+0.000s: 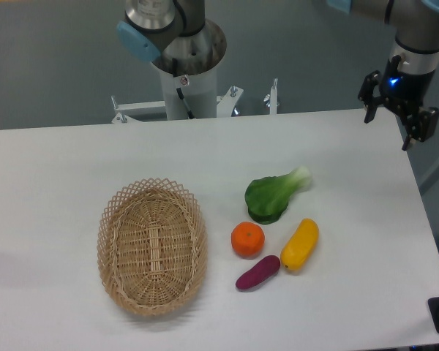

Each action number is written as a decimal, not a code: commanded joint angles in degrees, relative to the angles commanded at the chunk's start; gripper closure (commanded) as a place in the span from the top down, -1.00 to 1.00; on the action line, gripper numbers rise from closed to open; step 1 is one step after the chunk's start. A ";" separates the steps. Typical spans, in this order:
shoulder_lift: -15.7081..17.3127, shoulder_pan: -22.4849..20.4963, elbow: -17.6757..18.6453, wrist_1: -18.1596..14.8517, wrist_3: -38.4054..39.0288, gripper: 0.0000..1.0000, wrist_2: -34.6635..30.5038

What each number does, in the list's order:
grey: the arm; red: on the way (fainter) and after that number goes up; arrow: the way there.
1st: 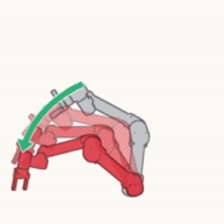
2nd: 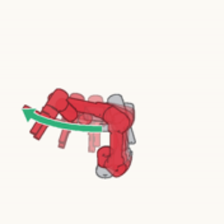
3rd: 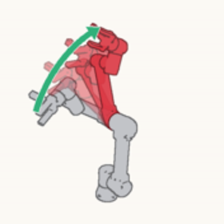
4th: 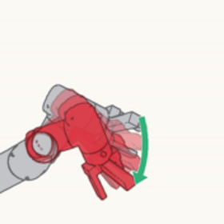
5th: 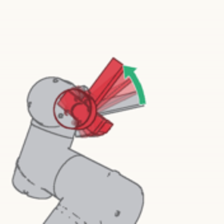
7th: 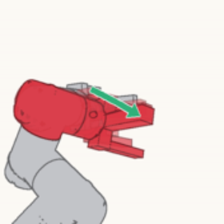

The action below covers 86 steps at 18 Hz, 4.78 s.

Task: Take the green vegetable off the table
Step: 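Move the open gripper over the green bok choy leaves, then lower the gripper onto the bok choy stem and close it, then lift the gripped bok choy up off the table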

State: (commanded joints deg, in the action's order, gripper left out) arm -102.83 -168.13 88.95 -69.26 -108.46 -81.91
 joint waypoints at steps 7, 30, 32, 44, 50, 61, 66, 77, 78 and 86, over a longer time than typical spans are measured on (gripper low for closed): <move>0.35 0.00 0.96 0.44 0.09 1.00 0.09; -0.79 4.83 22.32 17.93 10.73 1.00 -0.87; -1.05 6.41 22.50 18.37 10.37 1.00 -3.59; -4.74 10.37 25.22 21.35 10.02 1.00 -13.01; -5.98 10.46 25.23 22.85 10.11 0.98 -12.92; -5.36 10.28 24.61 22.76 10.73 -0.15 -12.74; -5.28 10.28 24.52 22.76 10.90 -0.37 -12.74; -3.43 9.05 21.01 22.06 9.85 -0.43 -12.48; -3.43 8.88 20.92 21.97 9.85 -0.43 -12.31; 0.43 4.66 15.74 16.01 9.85 -0.45 -0.46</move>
State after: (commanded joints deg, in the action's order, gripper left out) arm -102.40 -163.47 104.69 -53.25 -98.61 -82.37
